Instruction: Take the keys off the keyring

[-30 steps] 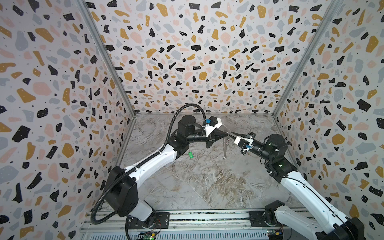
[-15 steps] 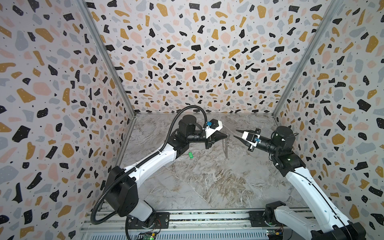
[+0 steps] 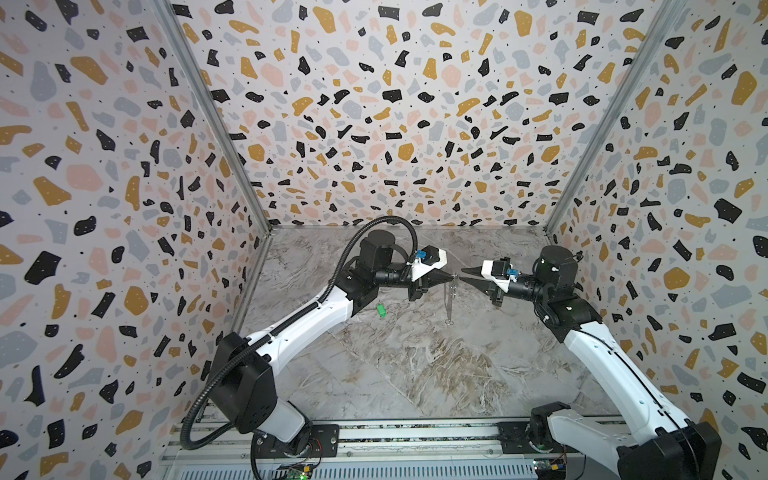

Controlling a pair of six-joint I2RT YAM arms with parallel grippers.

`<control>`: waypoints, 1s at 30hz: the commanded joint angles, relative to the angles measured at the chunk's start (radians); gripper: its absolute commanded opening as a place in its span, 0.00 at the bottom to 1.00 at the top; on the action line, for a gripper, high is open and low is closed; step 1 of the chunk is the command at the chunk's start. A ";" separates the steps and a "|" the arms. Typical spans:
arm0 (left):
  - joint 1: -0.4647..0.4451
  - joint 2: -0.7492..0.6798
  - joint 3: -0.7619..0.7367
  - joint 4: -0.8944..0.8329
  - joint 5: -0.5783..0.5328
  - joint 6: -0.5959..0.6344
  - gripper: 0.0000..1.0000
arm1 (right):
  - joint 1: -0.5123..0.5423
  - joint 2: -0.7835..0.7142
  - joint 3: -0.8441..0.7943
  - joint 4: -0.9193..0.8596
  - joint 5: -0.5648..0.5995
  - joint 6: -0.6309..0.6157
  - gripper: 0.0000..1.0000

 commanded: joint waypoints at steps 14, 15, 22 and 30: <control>-0.013 -0.006 0.051 0.010 0.014 0.043 0.00 | 0.001 0.024 0.060 -0.085 -0.061 0.033 0.21; -0.014 -0.005 0.051 0.008 0.015 0.044 0.00 | 0.003 0.028 0.063 -0.089 -0.061 0.032 0.21; -0.019 -0.006 0.054 -0.004 0.010 0.054 0.00 | 0.015 0.048 0.078 -0.115 -0.059 0.019 0.15; -0.019 -0.001 0.058 -0.025 0.006 0.069 0.00 | 0.015 0.031 0.073 -0.103 -0.054 0.022 0.06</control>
